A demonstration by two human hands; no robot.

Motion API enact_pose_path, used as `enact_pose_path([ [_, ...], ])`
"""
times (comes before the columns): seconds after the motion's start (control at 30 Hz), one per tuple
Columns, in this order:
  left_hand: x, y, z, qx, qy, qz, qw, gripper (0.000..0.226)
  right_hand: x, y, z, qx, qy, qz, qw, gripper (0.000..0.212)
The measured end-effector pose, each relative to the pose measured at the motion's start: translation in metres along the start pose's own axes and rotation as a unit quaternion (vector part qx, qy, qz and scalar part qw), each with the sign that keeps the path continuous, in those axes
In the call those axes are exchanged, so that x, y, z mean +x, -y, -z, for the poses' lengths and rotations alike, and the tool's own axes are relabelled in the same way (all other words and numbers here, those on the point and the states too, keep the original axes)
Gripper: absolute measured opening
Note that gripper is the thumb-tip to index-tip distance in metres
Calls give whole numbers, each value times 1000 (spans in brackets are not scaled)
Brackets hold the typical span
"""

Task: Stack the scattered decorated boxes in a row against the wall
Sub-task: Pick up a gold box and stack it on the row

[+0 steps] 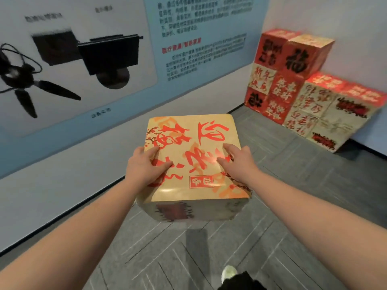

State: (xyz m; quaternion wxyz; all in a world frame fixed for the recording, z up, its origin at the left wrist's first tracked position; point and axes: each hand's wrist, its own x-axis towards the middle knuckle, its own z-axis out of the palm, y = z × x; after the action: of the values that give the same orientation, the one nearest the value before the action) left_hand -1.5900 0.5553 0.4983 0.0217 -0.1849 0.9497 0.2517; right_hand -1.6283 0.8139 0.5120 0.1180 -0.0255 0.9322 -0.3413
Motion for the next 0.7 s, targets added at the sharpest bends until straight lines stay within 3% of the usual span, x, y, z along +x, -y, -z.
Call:
enact_pose_path([
  [0.43,225,-278,-125,27,76,-122,989,83,205,-157,184,34,-76,-113,990,55],
  [0.7,354,-410,-184,32,107,-193,975,82,324,-224,265,38,-126,-155,979,56],
])
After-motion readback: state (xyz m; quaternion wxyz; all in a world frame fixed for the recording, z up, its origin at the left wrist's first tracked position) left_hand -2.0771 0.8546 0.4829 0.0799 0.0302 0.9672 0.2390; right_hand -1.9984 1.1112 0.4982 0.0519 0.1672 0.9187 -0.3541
